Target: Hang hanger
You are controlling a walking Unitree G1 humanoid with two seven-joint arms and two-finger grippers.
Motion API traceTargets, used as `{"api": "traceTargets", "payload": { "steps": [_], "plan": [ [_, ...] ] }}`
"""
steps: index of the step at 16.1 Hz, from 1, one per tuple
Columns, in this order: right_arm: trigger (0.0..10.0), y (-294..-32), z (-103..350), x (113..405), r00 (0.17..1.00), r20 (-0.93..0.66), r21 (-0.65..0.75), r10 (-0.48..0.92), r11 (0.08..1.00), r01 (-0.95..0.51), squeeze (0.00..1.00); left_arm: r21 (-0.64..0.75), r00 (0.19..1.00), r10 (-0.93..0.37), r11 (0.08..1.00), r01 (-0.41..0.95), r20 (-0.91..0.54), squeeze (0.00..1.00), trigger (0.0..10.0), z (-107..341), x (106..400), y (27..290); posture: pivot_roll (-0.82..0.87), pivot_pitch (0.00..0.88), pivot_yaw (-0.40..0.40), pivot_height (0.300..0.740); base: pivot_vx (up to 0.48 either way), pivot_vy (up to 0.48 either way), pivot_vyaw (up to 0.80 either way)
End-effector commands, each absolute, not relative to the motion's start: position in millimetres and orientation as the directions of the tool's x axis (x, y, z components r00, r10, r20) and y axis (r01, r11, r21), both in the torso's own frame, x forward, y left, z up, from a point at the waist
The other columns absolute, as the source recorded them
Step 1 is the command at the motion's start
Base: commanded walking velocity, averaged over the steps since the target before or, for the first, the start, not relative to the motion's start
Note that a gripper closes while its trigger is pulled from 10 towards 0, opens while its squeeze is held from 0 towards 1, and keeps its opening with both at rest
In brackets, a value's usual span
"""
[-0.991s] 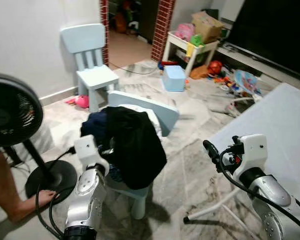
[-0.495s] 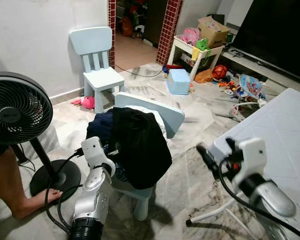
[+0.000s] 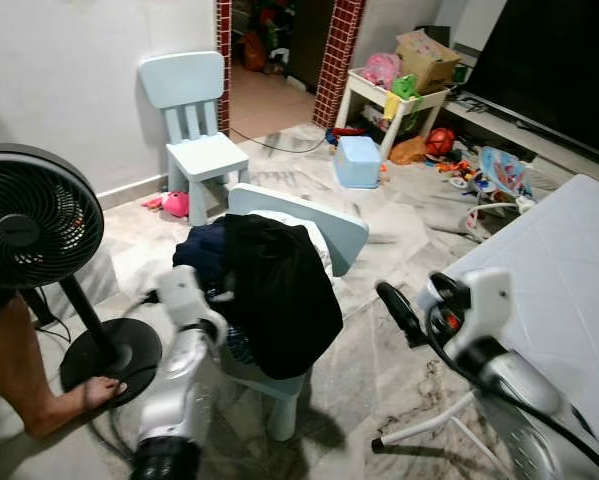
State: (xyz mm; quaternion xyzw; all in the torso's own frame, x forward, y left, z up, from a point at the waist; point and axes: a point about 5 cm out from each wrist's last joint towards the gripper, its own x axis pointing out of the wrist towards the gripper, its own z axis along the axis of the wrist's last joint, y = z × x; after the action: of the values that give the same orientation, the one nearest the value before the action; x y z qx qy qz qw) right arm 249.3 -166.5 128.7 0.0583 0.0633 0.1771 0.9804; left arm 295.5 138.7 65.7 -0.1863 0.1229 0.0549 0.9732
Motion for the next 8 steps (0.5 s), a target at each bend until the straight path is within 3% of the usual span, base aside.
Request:
{"api": "traceTargets", "payload": {
  "steps": [1,8],
  "plan": [
    [10.0,-163.0,126.6,257.5,0.932,-0.100,0.153,0.348,0.931,-0.331,0.00,-0.371,0.953,0.032,0.917,-0.147,-0.301,0.00,10.0,56.1,282.6,124.9,-0.07,0.000,-0.136,0.740,0.000,0.000,0.00],
    [10.0,-131.7,115.3,294.3,0.889,-0.094,0.196,0.449,0.884,-0.426,0.00,-0.358,0.942,0.127,0.902,-0.240,-0.310,0.00,10.0,57.1,263.3,139.7,0.08,0.000,-0.223,0.740,0.000,0.000,0.00]
  ]
}}
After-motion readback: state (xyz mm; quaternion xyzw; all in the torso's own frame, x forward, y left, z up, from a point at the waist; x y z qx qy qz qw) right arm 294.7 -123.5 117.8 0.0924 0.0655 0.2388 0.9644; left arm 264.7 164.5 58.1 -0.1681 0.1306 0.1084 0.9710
